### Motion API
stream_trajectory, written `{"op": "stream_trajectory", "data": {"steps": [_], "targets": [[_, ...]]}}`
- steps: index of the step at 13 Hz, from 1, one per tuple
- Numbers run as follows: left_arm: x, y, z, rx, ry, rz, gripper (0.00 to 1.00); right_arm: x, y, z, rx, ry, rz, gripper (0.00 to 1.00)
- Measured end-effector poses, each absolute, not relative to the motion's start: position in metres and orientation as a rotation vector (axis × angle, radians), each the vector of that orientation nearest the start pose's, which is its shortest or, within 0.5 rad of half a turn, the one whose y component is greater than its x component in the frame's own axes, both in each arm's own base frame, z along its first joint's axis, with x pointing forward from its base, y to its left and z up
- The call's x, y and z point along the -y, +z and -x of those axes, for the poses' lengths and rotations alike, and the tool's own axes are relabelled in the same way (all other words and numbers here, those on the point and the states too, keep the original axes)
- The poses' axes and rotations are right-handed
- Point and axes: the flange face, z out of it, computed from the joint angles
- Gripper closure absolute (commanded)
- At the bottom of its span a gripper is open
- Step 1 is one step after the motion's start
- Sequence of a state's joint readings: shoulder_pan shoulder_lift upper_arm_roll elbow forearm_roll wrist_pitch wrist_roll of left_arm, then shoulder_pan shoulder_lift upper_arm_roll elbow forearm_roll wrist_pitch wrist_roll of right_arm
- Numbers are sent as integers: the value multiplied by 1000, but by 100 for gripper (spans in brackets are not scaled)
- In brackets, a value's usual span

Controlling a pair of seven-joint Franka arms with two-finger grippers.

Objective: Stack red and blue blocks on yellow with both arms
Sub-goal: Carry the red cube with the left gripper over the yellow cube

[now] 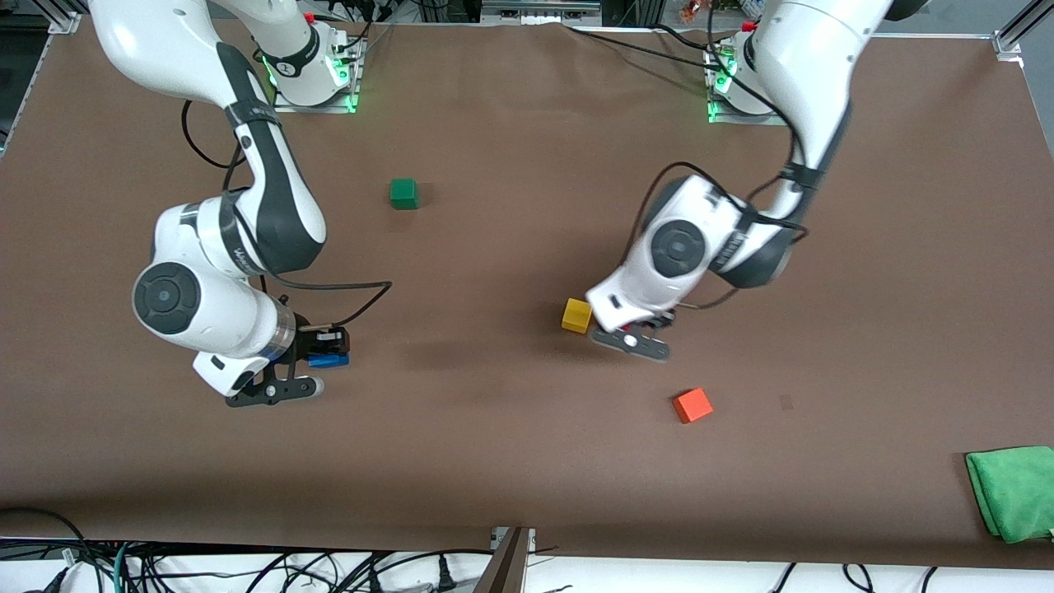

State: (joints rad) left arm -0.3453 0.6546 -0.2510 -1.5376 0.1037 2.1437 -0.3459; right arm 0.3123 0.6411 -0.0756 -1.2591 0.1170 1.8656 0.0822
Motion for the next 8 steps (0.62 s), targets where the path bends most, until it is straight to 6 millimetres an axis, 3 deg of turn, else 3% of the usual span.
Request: {"op": "stream_trajectory", "data": {"steps": [3, 4, 8], "targets": [[419, 248, -564, -414, 143, 3137, 100, -201, 412, -706, 126, 44, 3072, 76], [424, 238, -559, -423, 160, 3129, 100, -205, 413, -705, 116, 44, 3071, 76], [426, 239, -562, -422, 156, 3130, 100, -215, 409, -704, 88, 43, 3073, 76]]}}
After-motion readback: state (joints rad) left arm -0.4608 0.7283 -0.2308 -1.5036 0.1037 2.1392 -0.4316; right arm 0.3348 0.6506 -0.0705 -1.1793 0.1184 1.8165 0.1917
